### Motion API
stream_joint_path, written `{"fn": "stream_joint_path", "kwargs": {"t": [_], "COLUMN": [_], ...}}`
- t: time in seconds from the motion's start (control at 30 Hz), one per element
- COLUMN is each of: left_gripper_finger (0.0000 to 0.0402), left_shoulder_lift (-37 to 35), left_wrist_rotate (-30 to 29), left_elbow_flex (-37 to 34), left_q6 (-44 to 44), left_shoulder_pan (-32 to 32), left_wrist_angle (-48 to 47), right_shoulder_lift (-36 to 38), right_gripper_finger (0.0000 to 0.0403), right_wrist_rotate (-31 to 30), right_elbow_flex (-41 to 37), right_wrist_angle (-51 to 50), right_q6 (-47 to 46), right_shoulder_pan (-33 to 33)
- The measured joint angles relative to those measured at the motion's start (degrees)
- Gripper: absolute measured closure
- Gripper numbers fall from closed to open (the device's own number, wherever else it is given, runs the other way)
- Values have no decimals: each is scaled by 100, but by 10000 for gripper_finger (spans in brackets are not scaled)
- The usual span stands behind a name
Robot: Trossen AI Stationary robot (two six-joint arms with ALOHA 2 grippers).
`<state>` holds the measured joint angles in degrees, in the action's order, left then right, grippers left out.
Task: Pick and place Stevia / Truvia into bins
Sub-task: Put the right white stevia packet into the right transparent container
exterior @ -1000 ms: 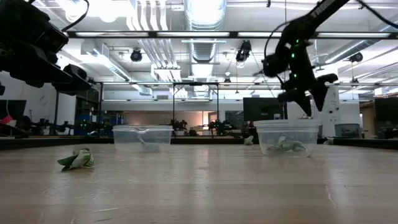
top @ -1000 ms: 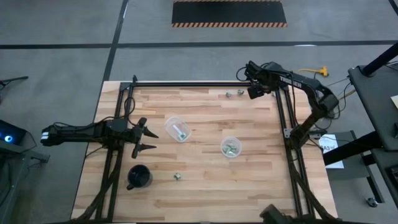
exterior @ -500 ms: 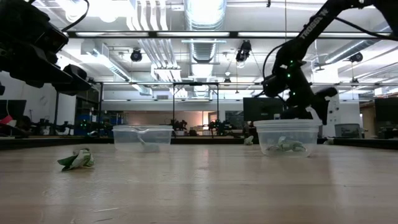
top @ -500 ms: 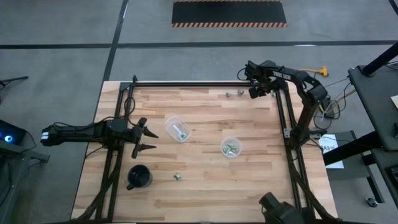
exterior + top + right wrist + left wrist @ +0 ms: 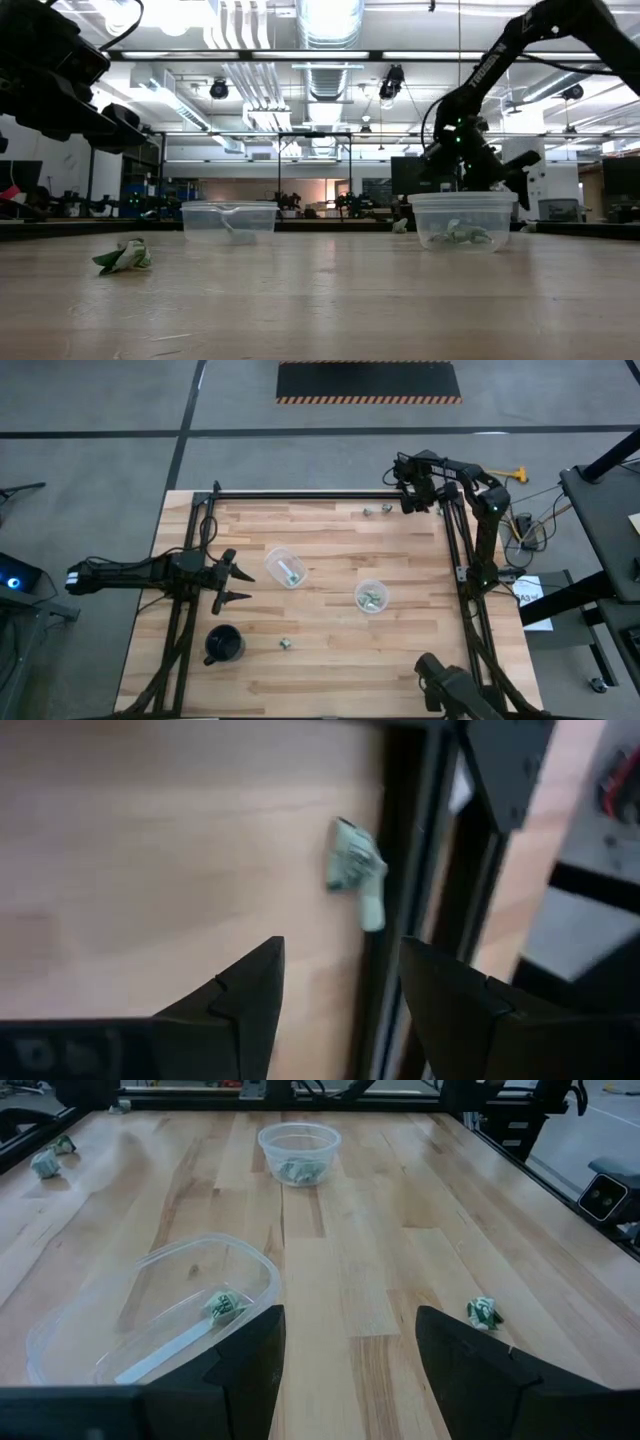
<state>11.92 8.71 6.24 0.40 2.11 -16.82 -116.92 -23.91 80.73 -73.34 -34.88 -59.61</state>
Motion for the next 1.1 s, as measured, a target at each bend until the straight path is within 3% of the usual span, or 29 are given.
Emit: {"fn": "stream_joint_path", "kwargs": {"t": [0.53,1.1], "left_gripper_finger": [193,193], "left_shoulder_lift": [1,4], "left_wrist_rotate": [1,1], "left_elbow_flex": [0,0], "left_q6": [0,0], "left_shoulder_pan": [0,-2], "left_wrist_angle": [2,2], "right_shoulder_lift": [-416,-416], "right_gripper_finger": [275,280], "right_wrist_rotate": [40,385], "right_elbow_flex": [312,238], "right_wrist_angle": [-365,-290], "right_q6": [-230,-67], "right_shoulder_pan": [-210,-620]}}
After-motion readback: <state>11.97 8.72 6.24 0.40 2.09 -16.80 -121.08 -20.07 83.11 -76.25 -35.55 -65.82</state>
